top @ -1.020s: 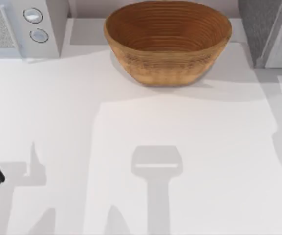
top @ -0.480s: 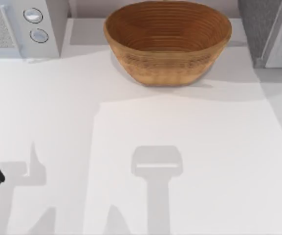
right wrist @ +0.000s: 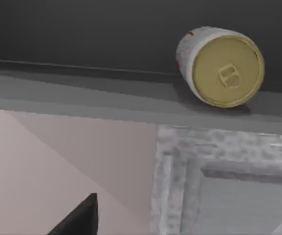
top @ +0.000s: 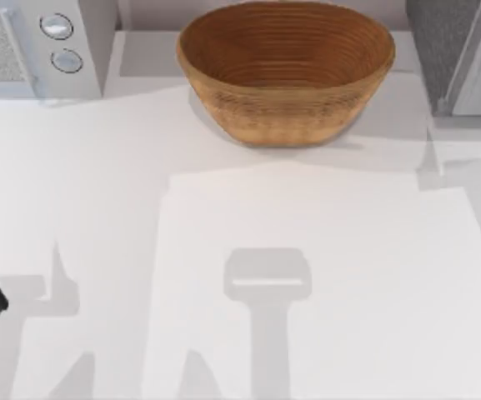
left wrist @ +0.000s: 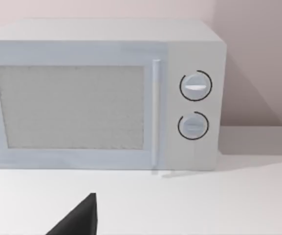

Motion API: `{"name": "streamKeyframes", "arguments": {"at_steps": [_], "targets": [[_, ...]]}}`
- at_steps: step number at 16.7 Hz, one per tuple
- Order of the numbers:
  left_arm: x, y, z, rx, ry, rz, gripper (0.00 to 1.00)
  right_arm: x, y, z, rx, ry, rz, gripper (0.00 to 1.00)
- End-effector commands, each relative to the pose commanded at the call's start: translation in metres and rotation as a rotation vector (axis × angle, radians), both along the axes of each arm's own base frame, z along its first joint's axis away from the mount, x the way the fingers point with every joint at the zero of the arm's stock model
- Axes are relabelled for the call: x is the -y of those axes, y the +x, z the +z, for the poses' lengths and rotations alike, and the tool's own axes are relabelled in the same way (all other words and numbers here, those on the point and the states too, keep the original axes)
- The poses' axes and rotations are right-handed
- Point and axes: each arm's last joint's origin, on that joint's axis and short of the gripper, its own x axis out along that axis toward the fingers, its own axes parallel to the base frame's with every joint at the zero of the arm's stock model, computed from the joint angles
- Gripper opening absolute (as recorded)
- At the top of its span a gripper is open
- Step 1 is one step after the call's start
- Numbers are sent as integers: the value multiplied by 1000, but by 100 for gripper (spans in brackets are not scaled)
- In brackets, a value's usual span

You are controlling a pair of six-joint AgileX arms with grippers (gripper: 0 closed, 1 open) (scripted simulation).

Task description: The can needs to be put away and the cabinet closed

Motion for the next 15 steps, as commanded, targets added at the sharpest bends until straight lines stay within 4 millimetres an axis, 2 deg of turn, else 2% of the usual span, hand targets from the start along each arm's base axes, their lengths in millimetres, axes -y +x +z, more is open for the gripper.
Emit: {"name": "streamKeyframes", "arguments": {"at_steps": [5, 8, 10, 12, 15], "targets": [[0, 0, 0, 0, 0, 0, 100, 6, -40, -145, -73, 19, -16, 100], [0, 0, 0, 0, 0, 0, 100, 8, -49, -210, -89, 37, -29, 100], [0, 0, 0, 0, 0, 0, 100, 9, -50, -241, -97, 49, -38, 100], [0, 0, 0, 0, 0, 0, 100, 9, -50, -262, -104, 58, -45, 100], [0, 0, 0, 0, 0, 0, 100, 10, -49, -271, -108, 63, -49, 100]]}}
